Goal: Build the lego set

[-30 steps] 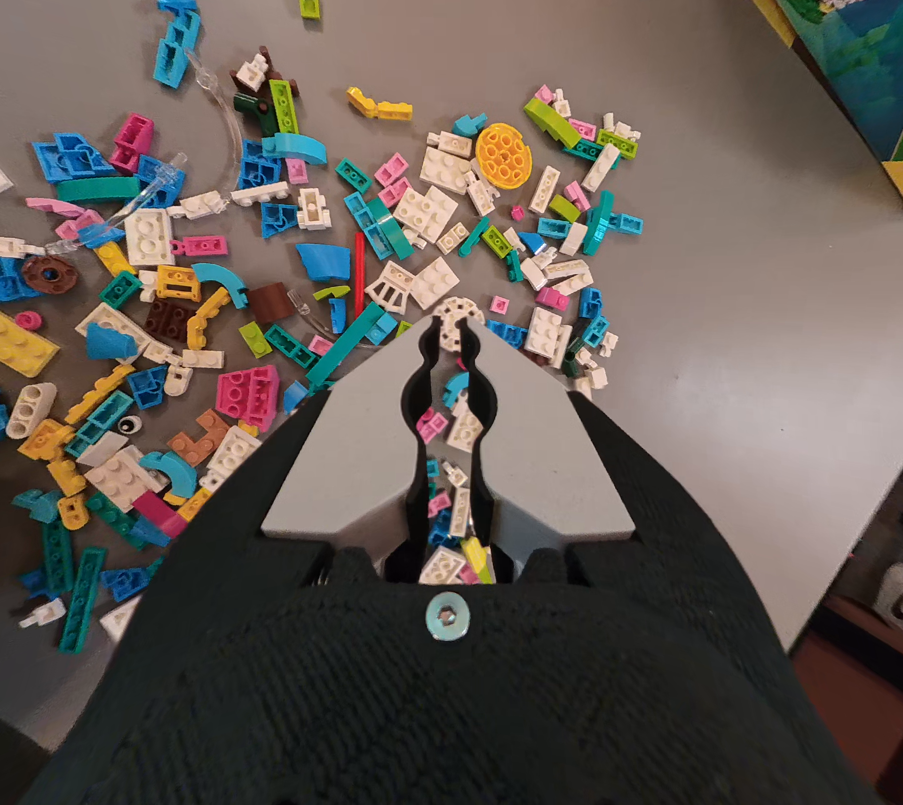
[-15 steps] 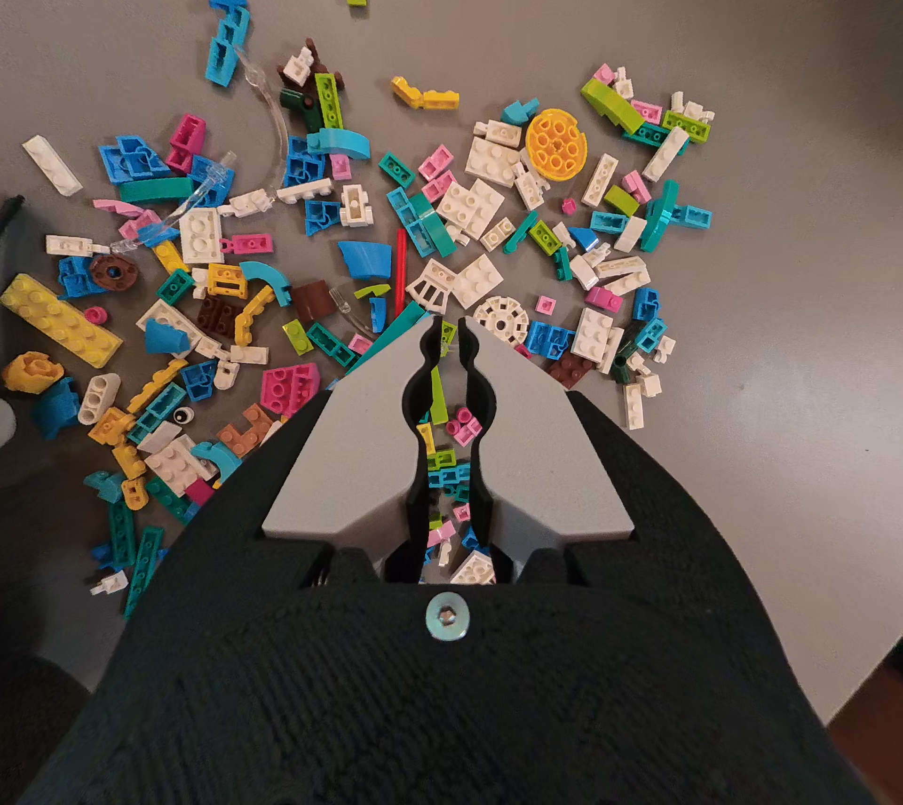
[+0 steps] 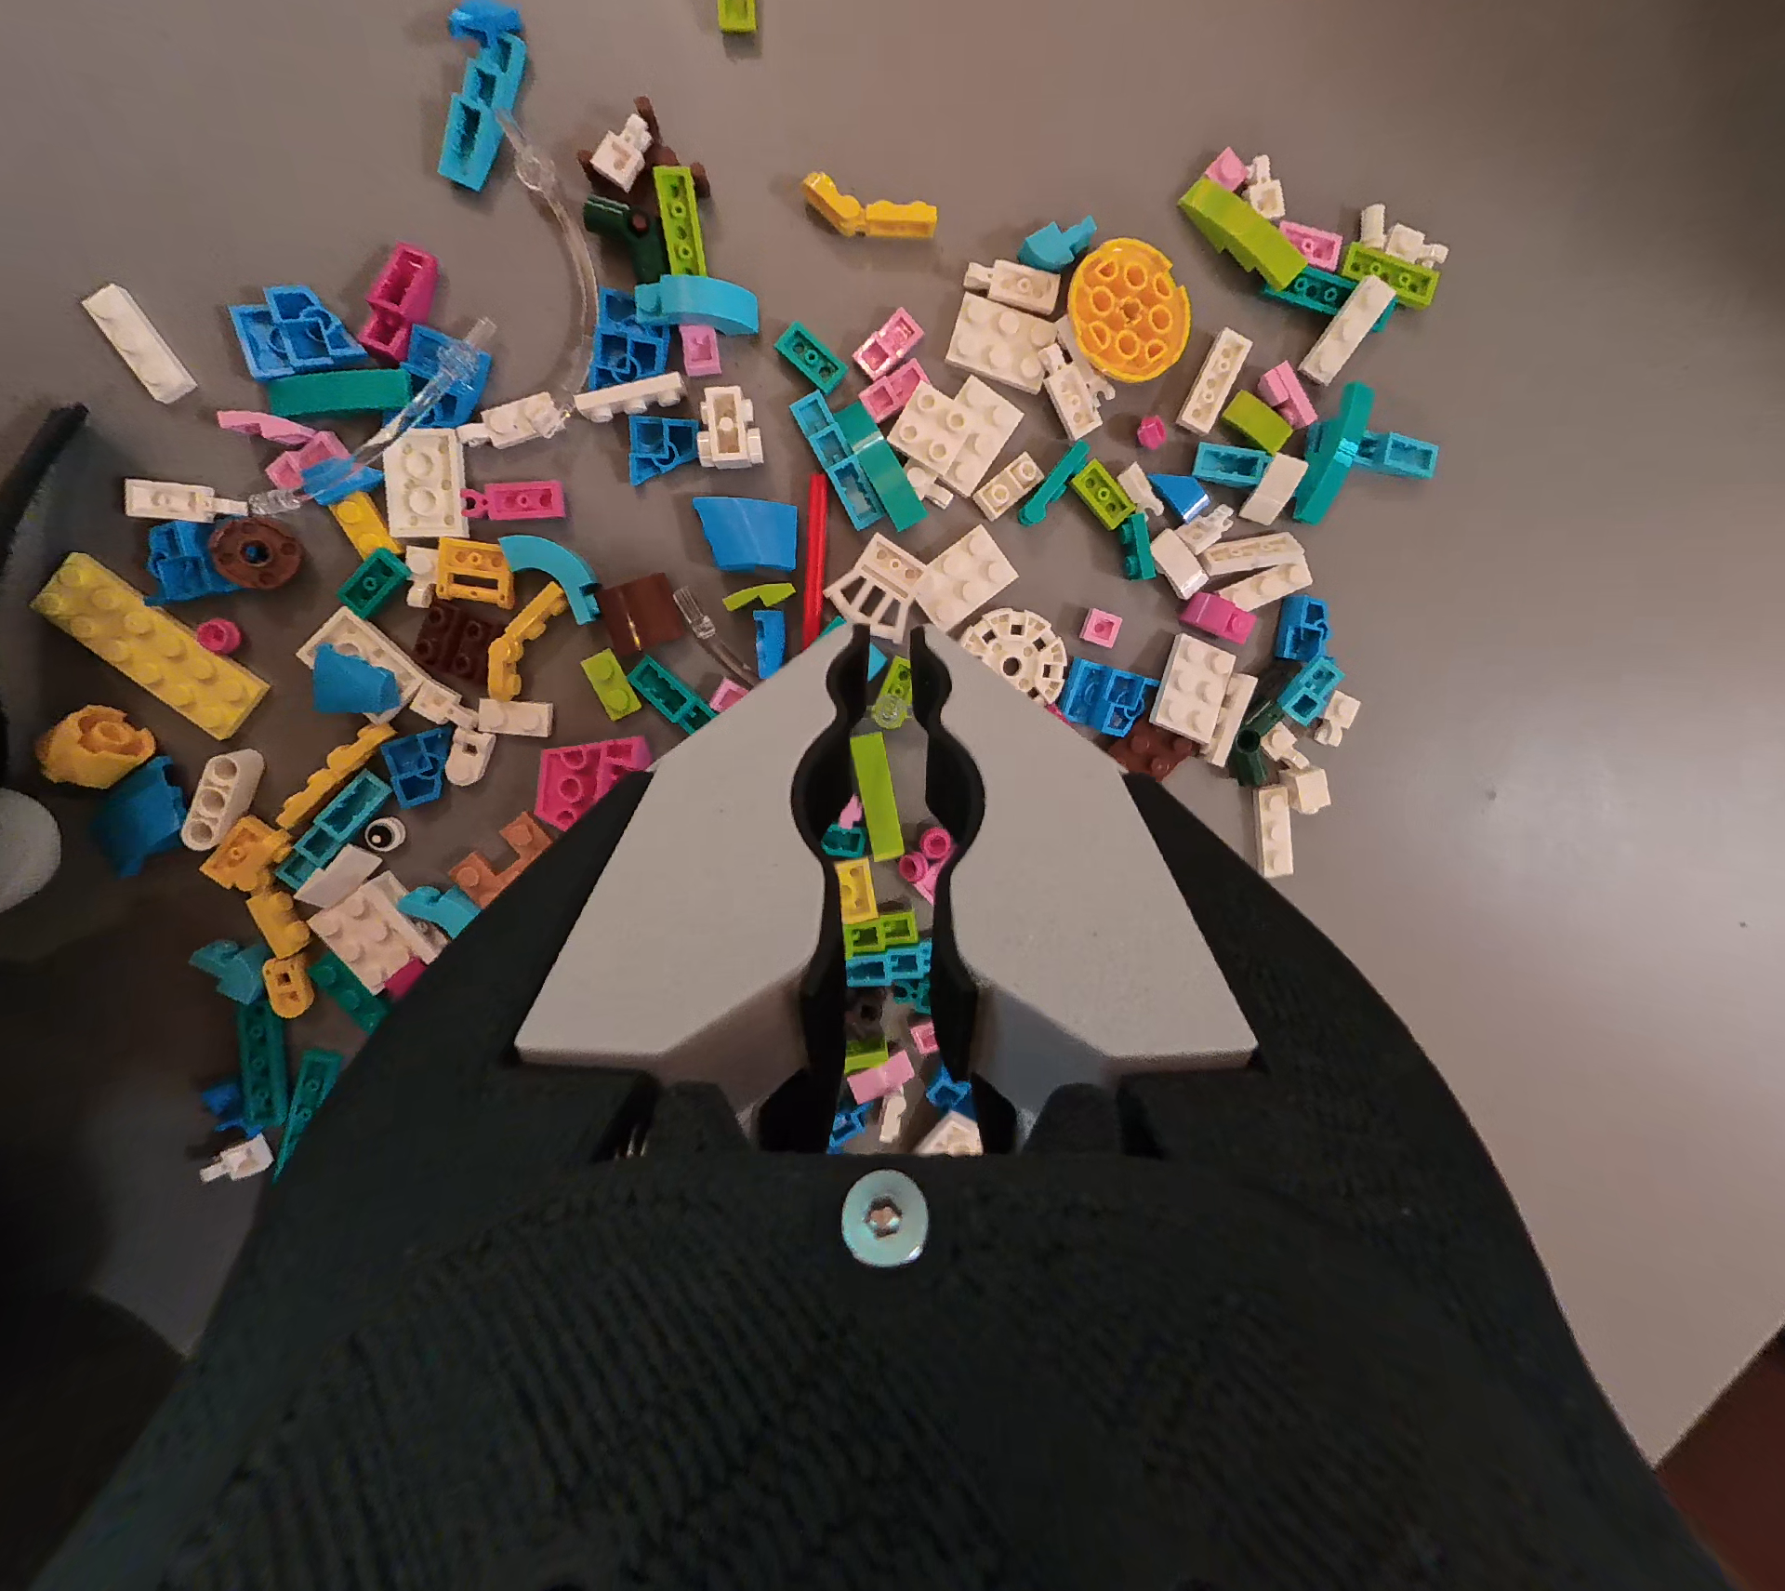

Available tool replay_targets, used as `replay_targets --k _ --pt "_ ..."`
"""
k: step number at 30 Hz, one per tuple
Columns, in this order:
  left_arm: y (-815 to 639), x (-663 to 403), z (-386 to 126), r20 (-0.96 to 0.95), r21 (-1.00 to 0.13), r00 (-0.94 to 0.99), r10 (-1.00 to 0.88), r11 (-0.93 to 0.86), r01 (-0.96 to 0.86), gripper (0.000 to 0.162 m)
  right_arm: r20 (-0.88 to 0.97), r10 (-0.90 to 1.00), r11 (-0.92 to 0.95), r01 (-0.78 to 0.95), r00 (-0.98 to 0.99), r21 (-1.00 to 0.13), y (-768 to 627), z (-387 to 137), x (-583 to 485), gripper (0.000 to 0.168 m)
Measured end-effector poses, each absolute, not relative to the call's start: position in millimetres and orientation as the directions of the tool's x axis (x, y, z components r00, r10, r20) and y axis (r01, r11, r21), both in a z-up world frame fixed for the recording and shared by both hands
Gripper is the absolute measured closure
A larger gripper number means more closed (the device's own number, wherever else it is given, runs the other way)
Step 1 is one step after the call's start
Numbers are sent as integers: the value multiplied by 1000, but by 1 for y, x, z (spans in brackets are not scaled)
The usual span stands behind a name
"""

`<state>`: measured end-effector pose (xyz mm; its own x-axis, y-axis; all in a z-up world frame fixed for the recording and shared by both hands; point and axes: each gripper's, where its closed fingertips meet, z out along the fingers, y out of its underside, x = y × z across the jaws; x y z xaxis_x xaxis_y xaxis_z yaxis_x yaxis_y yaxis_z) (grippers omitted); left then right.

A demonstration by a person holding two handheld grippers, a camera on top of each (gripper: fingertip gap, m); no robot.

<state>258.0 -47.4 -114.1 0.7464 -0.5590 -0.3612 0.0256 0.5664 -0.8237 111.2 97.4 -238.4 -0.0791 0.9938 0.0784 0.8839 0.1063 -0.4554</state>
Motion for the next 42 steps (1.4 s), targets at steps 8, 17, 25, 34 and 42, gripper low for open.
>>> replay_targets --k 8,17,25,34,42 --pt "-47 258 -114 -361 -824 746 -560 566 26 162 61 992 123 873 -107 -472 90 -238 103 159" --pt "-47 259 -114 -362 -823 746 -559 567 25 162 29 978 188 805 -208 -563 71 -228 83 155" --pt "-48 261 -113 -371 -820 741 -559 572 21 162 -62 956 198 789 -285 -582 46 -245 55 133" --pt "-49 263 -113 -373 -819 738 -563 573 23 162 -66 959 191 800 -276 -569 50 -258 51 137" --pt "-49 264 -113 -374 -818 737 -563 574 24 162 -48 951 227 799 -304 -556 46 -259 50 142"
